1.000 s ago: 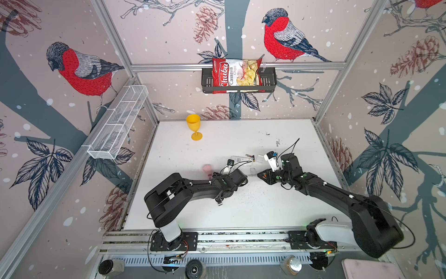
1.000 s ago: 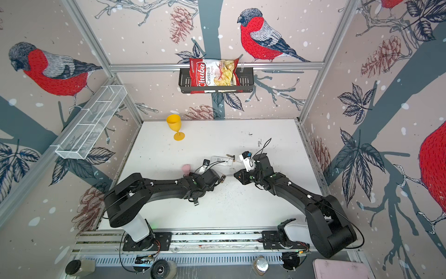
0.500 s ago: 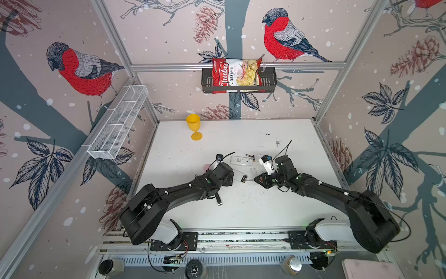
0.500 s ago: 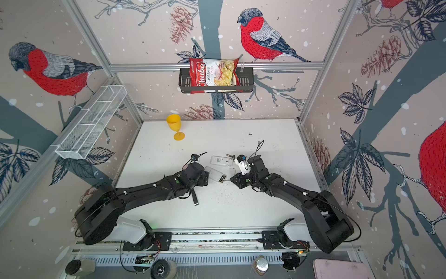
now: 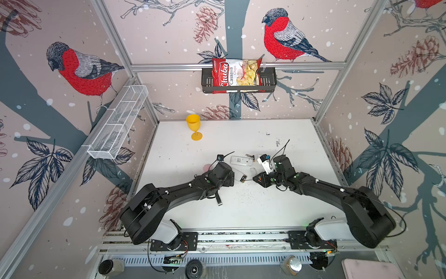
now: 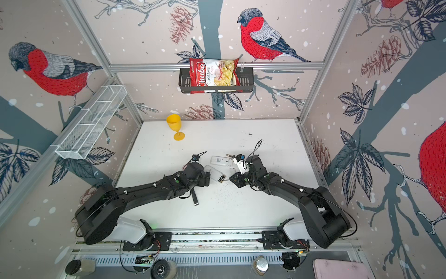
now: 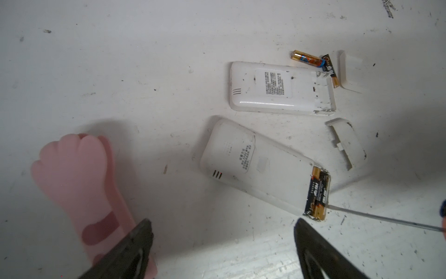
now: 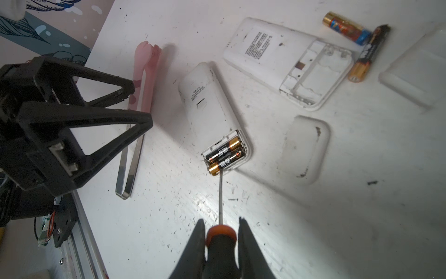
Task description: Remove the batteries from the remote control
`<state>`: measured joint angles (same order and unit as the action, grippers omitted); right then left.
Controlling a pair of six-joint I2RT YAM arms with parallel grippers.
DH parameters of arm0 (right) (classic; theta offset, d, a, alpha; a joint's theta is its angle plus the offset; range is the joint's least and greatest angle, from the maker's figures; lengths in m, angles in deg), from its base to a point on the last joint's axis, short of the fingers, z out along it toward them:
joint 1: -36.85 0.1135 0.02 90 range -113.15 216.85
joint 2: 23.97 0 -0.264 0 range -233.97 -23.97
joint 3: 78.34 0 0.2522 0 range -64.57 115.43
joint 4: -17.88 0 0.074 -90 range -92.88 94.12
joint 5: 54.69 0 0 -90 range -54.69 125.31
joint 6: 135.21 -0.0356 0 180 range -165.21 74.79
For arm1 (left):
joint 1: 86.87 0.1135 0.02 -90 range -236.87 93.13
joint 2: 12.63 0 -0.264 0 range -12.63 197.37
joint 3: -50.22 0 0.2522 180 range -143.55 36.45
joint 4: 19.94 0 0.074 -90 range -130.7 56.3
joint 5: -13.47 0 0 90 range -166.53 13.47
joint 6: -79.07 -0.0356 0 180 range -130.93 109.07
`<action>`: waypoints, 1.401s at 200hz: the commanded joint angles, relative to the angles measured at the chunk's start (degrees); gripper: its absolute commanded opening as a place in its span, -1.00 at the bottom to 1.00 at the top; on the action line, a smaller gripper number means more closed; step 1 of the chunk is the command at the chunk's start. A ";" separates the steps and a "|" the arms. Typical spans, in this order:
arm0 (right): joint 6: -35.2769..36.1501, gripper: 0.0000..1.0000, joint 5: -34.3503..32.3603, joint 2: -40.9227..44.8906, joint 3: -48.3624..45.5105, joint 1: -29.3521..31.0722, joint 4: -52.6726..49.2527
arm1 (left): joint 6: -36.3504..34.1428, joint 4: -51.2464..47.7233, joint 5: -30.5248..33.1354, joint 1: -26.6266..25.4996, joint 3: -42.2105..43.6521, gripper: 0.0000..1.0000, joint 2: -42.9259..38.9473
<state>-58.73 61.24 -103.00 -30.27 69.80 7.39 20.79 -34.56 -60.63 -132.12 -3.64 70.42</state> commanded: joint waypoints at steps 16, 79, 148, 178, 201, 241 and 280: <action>-0.47 -1.00 -1.47 -1.43 0.83 0.12 2.94 | 0.78 1.63 -0.66 0.47 0.28 0.82 -0.21; -2.65 -1.00 -4.11 -5.09 2.85 0.14 6.27 | 1.58 2.17 -1.26 2.68 2.02 0.82 -2.54; -3.99 -1.00 -5.71 -10.13 4.79 0.06 11.58 | 2.22 2.95 -3.07 5.85 5.68 0.82 -6.26; -4.14 -1.00 -5.74 -11.06 6.21 0.01 12.62 | 2.18 3.31 -3.89 7.21 6.01 0.82 -7.02; -3.64 -1.00 -5.10 -10.50 5.80 0.34 13.30 | 1.88 4.18 -5.01 8.03 5.51 0.82 -6.56; -2.34 -1.00 -4.50 -8.45 3.66 1.20 13.42 | -0.52 4.32 -6.86 9.12 1.54 0.66 -3.48; -1.25 -1.00 -3.35 -4.95 3.17 1.06 12.87 | -2.70 1.94 -7.23 10.22 -3.59 0.30 0.71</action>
<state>-61.59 57.64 -109.64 -27.21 70.89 19.06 20.22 -32.77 -67.13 -122.70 -5.02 69.37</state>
